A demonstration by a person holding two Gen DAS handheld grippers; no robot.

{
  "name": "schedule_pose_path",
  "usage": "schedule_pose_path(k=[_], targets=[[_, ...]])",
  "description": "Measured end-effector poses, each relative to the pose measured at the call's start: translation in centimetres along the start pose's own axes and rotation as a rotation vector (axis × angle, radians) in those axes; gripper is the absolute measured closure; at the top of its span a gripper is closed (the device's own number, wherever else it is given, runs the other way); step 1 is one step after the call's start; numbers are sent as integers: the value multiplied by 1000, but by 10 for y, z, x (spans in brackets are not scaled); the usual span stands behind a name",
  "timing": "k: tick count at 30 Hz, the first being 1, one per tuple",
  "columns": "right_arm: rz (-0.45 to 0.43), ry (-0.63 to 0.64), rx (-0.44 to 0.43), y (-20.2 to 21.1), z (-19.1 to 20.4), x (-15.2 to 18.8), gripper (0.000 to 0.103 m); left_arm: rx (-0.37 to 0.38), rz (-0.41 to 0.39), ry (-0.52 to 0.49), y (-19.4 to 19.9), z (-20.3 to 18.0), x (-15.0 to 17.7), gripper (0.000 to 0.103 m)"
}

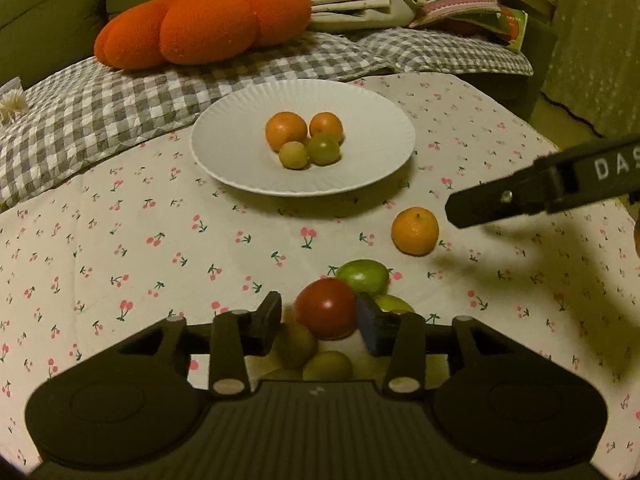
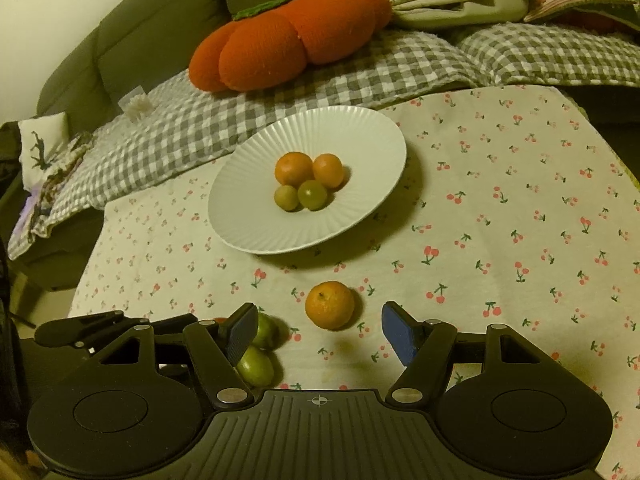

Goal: Organize fruits
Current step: 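Close the left gripper on the red tomato, then grasp the orange with the right gripper while the left gripper holds the tomato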

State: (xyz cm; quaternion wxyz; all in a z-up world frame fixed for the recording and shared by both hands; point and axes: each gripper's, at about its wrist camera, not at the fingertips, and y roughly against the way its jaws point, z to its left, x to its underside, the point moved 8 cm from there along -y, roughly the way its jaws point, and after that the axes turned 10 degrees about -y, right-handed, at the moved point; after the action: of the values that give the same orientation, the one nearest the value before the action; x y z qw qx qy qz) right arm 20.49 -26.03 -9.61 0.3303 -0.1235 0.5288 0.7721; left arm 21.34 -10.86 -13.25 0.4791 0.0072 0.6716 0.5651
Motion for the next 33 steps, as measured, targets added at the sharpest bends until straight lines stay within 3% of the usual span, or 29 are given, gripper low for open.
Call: schedule_pose_path(k=[6, 8, 10, 19, 33], targets=[[-2, -3, -2, 0, 0, -1, 34, -2, -9, -34, -4, -2, -4, 57], [-1, -3, 0, 0, 0, -1, 34, 13, -9, -21, -6, -1, -4, 60], [0, -6, 2, 0, -1, -1, 34, 47, -12, -12, -7, -1, -5, 69], [14, -19, 6, -9, -4, -2, 34, 28, -6, 4, -3, 3, -5, 70], [27, -19, 34, -39, 0, -2, 35, 29, -83, 216, 21, 36, -15, 70]])
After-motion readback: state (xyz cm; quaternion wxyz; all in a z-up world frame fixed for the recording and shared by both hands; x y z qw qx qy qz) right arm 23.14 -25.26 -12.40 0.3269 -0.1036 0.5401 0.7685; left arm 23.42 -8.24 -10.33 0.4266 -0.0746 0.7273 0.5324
